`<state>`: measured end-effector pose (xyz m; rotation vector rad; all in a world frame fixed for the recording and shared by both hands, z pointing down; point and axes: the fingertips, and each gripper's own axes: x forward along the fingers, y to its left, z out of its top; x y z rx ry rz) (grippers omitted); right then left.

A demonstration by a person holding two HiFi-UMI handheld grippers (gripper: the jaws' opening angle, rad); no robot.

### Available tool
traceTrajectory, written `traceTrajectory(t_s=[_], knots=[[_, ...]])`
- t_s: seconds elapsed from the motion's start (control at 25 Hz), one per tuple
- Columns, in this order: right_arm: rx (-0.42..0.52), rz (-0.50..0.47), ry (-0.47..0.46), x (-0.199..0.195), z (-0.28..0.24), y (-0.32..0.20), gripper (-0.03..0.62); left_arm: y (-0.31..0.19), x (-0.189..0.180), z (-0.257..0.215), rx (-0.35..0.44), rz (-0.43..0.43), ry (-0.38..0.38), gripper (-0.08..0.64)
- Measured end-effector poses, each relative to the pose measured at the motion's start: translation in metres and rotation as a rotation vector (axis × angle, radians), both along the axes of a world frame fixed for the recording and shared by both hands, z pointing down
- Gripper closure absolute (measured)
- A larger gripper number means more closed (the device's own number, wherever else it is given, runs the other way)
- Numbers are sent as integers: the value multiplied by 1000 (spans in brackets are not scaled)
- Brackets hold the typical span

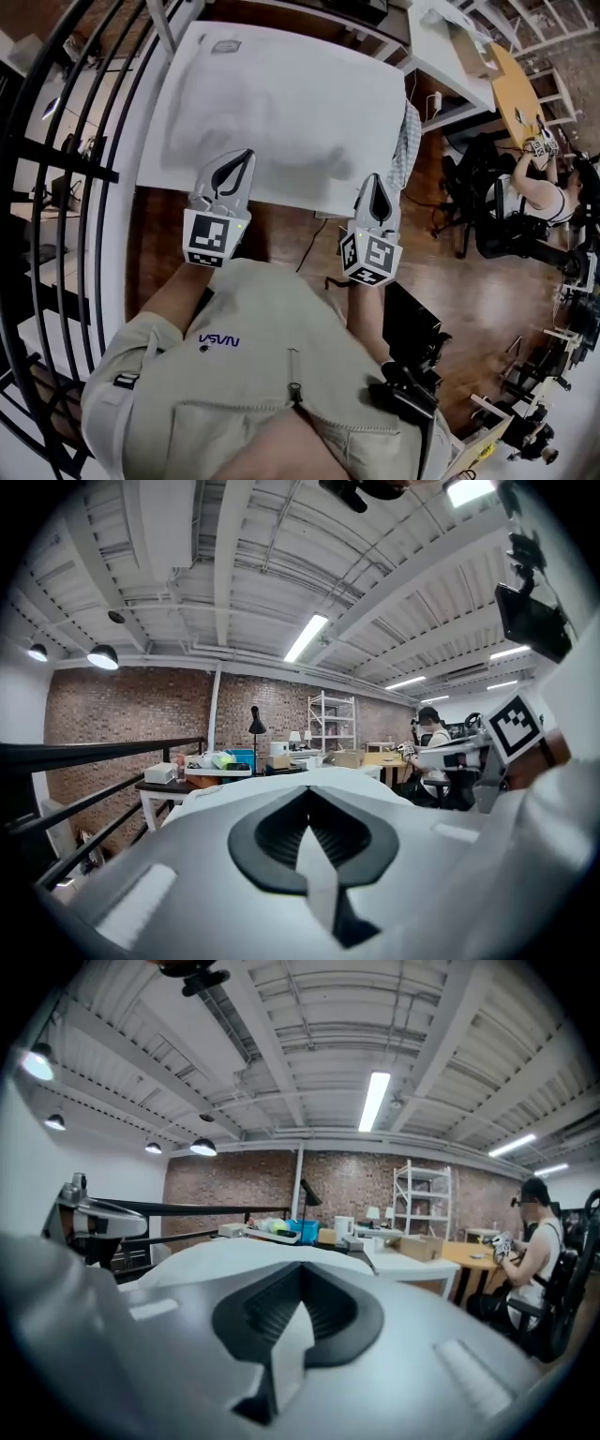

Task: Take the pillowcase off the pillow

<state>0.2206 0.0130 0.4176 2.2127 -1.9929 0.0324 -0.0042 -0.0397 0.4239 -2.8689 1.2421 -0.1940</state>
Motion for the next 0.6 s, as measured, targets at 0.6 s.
traceTrajectory(t_s=[0.6], knots=[[125,-150,-23,1,-25,148,589,168,27,-28,95,-121,-16,555]])
